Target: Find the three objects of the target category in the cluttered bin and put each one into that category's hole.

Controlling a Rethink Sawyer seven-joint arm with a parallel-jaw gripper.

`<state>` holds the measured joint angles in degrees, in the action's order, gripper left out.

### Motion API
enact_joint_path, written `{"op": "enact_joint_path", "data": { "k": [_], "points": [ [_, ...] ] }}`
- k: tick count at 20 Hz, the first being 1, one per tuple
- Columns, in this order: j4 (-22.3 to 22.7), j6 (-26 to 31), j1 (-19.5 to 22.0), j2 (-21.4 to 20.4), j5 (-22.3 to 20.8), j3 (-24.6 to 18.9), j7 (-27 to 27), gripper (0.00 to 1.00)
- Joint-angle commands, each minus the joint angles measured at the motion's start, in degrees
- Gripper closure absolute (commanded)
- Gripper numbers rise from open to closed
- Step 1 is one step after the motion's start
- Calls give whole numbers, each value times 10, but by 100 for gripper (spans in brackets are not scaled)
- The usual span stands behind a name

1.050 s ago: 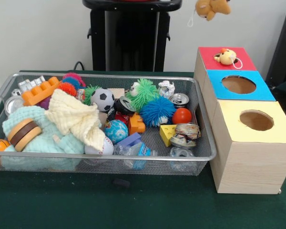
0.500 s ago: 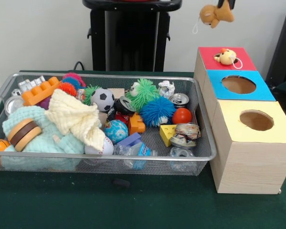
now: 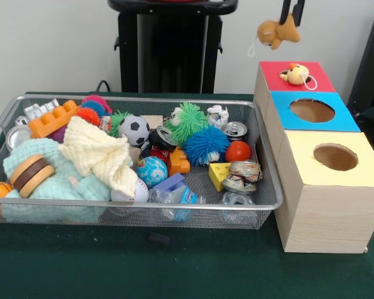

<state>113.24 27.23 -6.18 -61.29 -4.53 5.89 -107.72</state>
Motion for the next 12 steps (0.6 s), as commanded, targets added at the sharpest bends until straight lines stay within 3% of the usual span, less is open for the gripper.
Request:
{"op": "enact_joint_path", "data": {
  "k": [1, 12],
  "points": [
    [66, -71, -1, 59, 12, 2, -134, 100],
    [101, -138, -27, 93, 44, 12, -152, 100]
  ]
}}
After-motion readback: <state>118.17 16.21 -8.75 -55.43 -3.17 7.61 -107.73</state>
